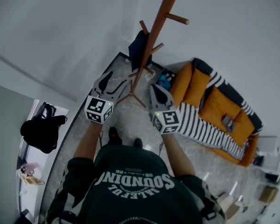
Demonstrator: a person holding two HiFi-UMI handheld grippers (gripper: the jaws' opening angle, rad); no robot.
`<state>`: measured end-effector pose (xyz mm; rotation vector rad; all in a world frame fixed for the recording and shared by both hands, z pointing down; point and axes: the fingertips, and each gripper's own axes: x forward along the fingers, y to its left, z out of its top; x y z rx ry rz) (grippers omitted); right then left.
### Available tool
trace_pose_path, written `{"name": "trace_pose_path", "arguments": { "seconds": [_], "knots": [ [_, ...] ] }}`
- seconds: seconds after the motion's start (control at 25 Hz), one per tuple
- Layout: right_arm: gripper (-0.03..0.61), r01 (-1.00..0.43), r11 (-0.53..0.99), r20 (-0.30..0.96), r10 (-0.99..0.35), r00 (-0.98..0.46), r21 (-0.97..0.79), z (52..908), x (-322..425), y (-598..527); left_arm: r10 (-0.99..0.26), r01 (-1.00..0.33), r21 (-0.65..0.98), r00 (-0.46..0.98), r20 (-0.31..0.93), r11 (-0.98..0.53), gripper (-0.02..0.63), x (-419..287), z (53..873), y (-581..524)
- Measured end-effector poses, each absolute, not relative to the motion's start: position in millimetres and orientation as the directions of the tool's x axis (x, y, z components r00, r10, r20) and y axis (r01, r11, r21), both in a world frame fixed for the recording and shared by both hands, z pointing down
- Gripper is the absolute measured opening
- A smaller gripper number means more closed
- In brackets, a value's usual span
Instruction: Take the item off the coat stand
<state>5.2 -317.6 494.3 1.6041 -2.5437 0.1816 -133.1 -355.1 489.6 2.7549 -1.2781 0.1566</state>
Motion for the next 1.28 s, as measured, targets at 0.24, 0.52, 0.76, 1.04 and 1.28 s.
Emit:
{"name": "trace_pose_path", "arguments": {
  "seconds": [0.24,0.52,0.76,1.04,1.28],
  "knots": [
    [-0.002,-0.9,0.436,0.191,-0.882,-0.431,-0.018,490,2,-319,-0.742,-0.754,0.038,0.653,0.154,-0.656,0.261,-127,494,-364],
    [-0.002,-0.907,0.422,0.163,-0.894,-0.417,-0.01,488,2,-322,-0.719,-0.733,0.036,0.674,0.169,-0.679,0.261,-117,504,-388],
    [-0.002,-0.909,0.417,0.223,-0.886,-0.407,-0.005,498,0,-322,-0.706,-0.725,0.05,0.682,0.189,-0.687,0.261,-110,518,-422],
    [-0.002,-0.923,0.384,0.23,-0.897,-0.378,-0.018,505,3,-323,-0.682,-0.71,0.066,0.695,0.226,-0.702,0.261,-101,538,-456],
    [-0.002,-0.937,0.349,0.288,-0.897,-0.335,-0.003,512,11,-318,-0.643,-0.68,0.074,0.719,0.264,-0.73,0.261,-88,555,-485]
  ]
}}
